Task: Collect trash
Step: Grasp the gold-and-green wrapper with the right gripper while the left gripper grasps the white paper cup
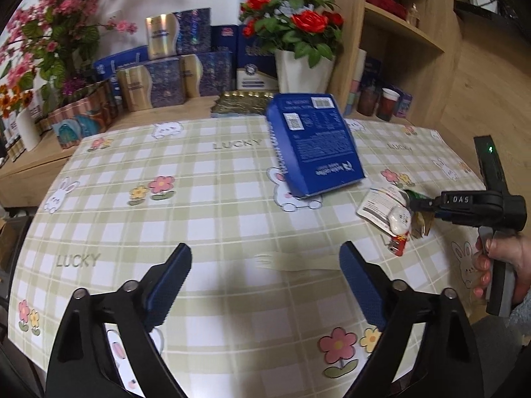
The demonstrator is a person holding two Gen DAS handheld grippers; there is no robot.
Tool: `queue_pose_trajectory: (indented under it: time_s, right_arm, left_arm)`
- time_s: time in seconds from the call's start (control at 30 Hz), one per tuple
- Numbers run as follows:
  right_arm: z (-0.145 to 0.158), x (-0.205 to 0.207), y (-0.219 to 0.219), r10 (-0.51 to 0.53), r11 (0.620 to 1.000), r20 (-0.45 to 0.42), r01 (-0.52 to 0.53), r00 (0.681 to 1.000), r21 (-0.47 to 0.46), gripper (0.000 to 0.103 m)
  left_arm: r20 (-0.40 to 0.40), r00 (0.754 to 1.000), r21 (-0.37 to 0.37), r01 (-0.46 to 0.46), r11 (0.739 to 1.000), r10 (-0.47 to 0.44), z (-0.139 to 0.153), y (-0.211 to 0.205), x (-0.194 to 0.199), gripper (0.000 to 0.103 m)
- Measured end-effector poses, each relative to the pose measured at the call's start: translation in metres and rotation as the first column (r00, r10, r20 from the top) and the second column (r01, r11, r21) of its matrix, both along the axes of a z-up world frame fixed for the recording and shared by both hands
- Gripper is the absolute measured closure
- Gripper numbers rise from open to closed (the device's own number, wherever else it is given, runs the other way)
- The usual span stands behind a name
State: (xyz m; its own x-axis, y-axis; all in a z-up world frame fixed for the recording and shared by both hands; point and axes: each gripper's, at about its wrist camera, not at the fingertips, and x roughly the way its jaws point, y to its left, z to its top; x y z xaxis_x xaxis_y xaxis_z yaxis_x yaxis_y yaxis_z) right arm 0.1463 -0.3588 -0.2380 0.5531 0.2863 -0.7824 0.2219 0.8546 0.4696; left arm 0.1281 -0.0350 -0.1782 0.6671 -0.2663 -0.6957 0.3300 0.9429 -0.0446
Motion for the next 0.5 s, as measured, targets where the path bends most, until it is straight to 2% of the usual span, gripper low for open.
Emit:
queue_pose_trajectory:
  time_s: [0.17,0.27,0.37,0.5]
  right_arm:
    - [0.011,-0.010,-0.006,0.029,0.999,0.043,-0.028,0.999,-0.033,0.068]
    - [0.017,-0.018,-0.007,0.075,0.993,0.065,-0.068,0.995,-0.100,0.068]
    - [0.021,-0.025,-0.009,0.111,0.984,0.085,-0.097,0.990,-0.151,0.068]
    - [0.024,-0.037,-0.019,0.125,0.980,0.109,-0.106,0.986,-0.171,0.068]
  left_arm:
    - [-0.016,0.995,-0.021,0.097,0.995,-0.097,-0.004,-0.034,0.006,0.022]
    - [-0.031,0.985,-0.028,0.167,0.986,-0.168,-0.008,-0.062,0.009,0.023]
    - [-0.055,0.968,-0.028,0.243,0.970,-0.244,-0.016,-0.094,0.013,0.023]
    - [-0.082,0.939,0.001,0.334,0.942,-0.333,-0.029,-0.136,0.020,0.027]
